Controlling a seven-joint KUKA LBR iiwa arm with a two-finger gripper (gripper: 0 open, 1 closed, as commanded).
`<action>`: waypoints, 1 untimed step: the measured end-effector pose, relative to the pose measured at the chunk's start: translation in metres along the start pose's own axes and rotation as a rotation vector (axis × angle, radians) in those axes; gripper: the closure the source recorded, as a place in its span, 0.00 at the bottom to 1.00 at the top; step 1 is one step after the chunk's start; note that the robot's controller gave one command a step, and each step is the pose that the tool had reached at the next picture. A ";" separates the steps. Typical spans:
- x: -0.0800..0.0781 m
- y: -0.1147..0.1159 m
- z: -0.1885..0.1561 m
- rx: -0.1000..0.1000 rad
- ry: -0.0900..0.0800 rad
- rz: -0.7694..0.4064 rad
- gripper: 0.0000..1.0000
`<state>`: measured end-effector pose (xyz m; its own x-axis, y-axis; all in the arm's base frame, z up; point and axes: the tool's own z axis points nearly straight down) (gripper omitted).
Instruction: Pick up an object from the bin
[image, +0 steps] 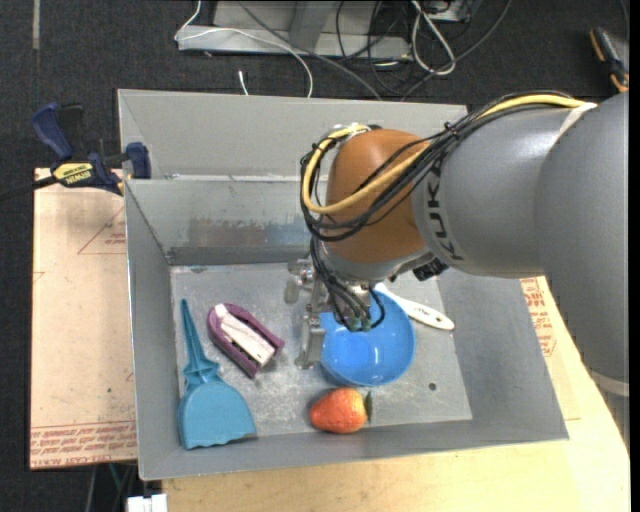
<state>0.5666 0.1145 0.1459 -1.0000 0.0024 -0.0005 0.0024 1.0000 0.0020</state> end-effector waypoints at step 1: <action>0.000 0.000 0.000 0.000 0.000 0.000 0.00</action>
Offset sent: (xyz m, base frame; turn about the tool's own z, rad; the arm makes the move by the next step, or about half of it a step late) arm 0.0030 0.0245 -0.0691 -0.0005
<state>0.5666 0.1145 0.1459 -1.0000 0.0025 -0.0005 0.0025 1.0000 0.0020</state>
